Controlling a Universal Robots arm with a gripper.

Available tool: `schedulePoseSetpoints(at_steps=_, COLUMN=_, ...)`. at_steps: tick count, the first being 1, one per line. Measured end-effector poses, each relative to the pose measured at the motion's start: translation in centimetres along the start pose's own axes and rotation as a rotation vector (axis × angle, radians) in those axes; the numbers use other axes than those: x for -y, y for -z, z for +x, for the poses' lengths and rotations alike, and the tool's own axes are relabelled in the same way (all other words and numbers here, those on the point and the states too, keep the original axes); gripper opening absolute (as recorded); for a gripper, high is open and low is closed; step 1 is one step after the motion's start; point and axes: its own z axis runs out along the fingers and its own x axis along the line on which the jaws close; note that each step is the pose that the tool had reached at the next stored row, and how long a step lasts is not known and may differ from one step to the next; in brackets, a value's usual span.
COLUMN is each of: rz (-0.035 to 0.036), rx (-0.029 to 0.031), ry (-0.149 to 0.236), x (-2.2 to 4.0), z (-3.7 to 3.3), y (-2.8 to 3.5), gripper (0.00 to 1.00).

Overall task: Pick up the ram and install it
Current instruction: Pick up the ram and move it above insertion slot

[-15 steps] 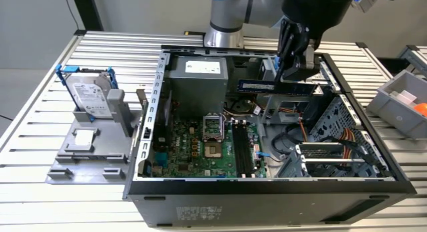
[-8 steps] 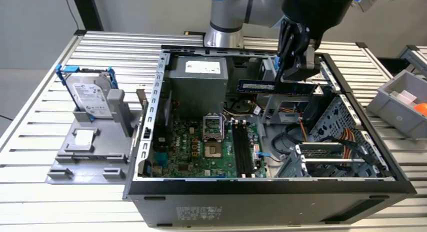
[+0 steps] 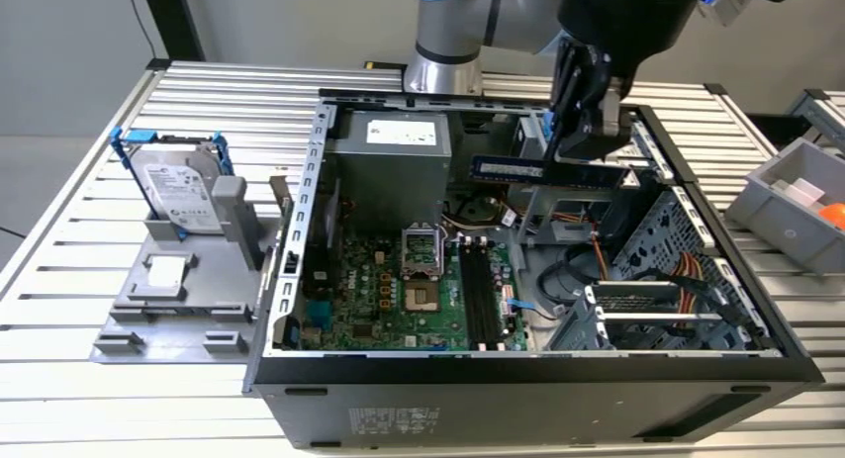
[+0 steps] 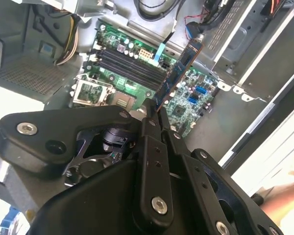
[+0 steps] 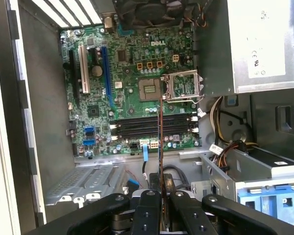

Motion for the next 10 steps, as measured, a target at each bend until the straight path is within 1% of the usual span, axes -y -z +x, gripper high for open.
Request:
schedulePoseSetpoints(at_steps=2, rz=-0.0001, rx=0.0000, ry=-0.019, x=0.00, z=0.00, y=0.00, gripper=0.00)
schedulePoseSetpoints(at_steps=8, rz=-0.0001, rx=0.0000, ry=-0.022, x=0.00, z=0.00, y=0.00, gripper=0.00)
schedulePoseSetpoints(at_steps=10, rz=-0.0001, rx=0.0001, ry=-0.029, x=0.00, z=0.00, y=0.00, gripper=0.00)
